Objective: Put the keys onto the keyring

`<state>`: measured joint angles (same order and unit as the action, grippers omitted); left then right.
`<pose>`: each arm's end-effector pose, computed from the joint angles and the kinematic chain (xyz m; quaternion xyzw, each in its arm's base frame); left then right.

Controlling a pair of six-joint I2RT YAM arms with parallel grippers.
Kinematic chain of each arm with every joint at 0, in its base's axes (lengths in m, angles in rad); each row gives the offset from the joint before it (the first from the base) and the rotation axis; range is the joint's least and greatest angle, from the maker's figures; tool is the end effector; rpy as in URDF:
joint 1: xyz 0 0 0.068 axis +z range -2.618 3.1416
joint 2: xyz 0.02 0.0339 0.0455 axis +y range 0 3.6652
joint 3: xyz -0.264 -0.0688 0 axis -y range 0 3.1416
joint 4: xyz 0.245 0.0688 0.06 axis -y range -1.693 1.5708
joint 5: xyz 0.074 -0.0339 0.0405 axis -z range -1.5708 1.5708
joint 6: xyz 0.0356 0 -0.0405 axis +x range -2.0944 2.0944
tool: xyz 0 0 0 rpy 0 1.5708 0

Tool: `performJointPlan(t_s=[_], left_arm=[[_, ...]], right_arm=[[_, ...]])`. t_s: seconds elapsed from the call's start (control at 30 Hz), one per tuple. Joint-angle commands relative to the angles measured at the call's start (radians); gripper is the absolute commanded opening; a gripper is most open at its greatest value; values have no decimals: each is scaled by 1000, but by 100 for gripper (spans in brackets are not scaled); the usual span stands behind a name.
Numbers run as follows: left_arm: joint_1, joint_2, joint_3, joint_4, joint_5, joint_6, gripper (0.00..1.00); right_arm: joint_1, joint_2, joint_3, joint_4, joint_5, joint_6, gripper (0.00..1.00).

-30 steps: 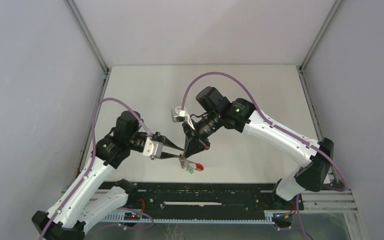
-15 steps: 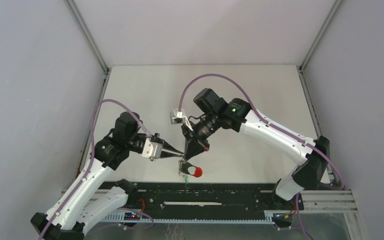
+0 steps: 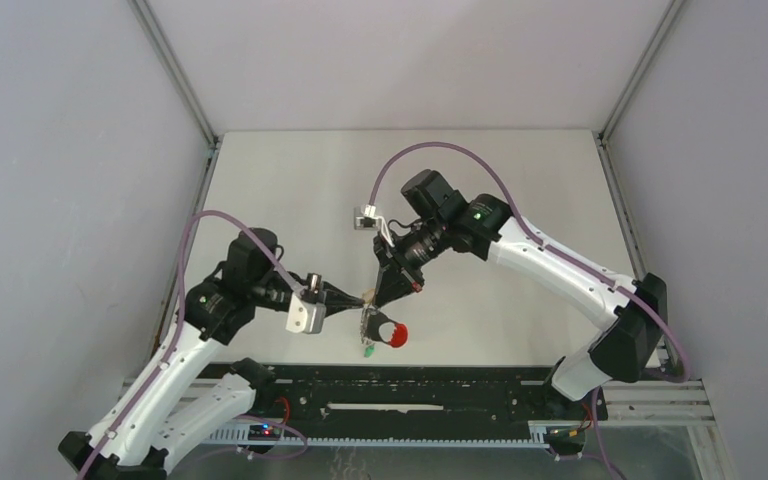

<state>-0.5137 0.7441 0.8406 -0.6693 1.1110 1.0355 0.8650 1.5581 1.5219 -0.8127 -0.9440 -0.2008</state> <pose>0.1057 -0.0962 0.3270 0.7022 0.3567 -0.3425 0.5123 0.1897 0.2671 0.3574 -0.5616 0.6362 0.5047 0.1587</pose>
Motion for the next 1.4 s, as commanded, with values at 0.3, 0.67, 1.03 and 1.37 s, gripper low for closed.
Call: performJointPlan(t_s=[0.3, 0.67, 1.03, 1.37], left_arm=[[-80, -132, -148, 192, -186, 120, 0], [-138, -151, -211, 273, -320, 166, 0], [-150, -101, -188, 401, -411, -64, 21], [-134, -26, -64, 436, -419, -501, 55]], right_arm=[[-59, -110, -92, 272, 101, 174, 0], [-78, -193, -197, 504, 149, 351, 0], [-99, -234, -267, 600, 192, 412, 0], [-105, -350, -409, 859, 205, 443, 0]])
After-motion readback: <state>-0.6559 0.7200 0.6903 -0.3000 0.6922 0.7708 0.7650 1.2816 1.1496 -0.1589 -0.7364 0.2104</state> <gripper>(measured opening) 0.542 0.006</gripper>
